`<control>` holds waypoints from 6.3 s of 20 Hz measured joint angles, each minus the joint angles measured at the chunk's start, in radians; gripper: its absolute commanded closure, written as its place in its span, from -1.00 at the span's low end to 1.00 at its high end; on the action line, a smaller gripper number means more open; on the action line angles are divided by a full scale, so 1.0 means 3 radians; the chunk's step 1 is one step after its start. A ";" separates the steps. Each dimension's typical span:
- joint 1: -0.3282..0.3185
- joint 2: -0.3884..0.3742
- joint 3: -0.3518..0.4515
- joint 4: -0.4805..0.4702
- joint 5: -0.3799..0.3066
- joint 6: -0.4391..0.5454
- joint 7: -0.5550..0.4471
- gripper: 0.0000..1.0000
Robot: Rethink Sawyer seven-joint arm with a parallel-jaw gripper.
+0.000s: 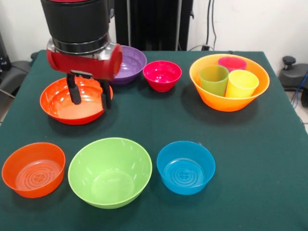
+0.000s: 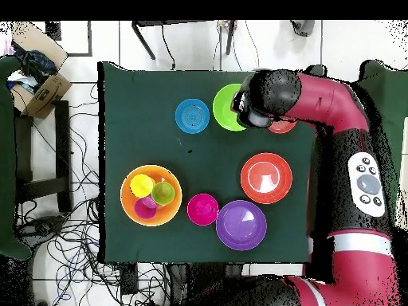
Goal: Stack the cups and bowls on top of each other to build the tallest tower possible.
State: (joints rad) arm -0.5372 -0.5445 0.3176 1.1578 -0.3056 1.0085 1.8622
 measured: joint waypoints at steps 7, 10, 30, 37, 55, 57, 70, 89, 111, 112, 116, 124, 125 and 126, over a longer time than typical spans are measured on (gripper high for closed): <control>-0.0139 -0.0153 0.0000 0.0342 -0.0150 -0.0159 0.0000 -1.00; -0.0201 -0.0225 0.0000 0.0524 -0.0229 -0.0311 0.0000 -1.00; -0.0236 -0.0359 0.0000 0.1047 -0.0522 -0.0670 0.0000 -1.00; -0.0237 -0.0357 0.0004 0.1106 -0.0524 -0.0716 0.0000 -1.00; -0.0209 -0.0290 0.0005 0.1141 -0.0524 -0.1299 0.0000 -1.00; -0.0204 -0.0284 0.0005 0.1144 -0.0524 -0.1351 0.0000 -1.00; -0.0006 -0.0143 -0.0042 0.1183 -0.0526 -0.1717 0.0000 -1.00; 0.0548 0.0123 -0.0613 0.1152 -0.0586 -0.1355 0.0000 -1.00; 0.0668 0.0121 -0.1078 0.1151 -0.0584 -0.1211 0.0000 -1.00; 0.0667 0.0120 -0.1082 0.1151 -0.0584 -0.1211 0.0000 -1.00; 0.0668 0.0122 -0.1123 0.1151 -0.0584 -0.1211 0.0000 -1.00; 0.0667 0.0164 -0.1205 0.1150 -0.0584 -0.1211 0.0000 -1.00; 0.0667 0.0166 -0.1207 0.1150 -0.0584 -0.1211 0.0000 -1.00; 0.0667 0.0192 -0.1214 0.1150 -0.0584 -0.1211 0.0000 -1.00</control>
State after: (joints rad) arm -0.3370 -0.4868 -0.0466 1.5028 -0.4808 0.6451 1.8622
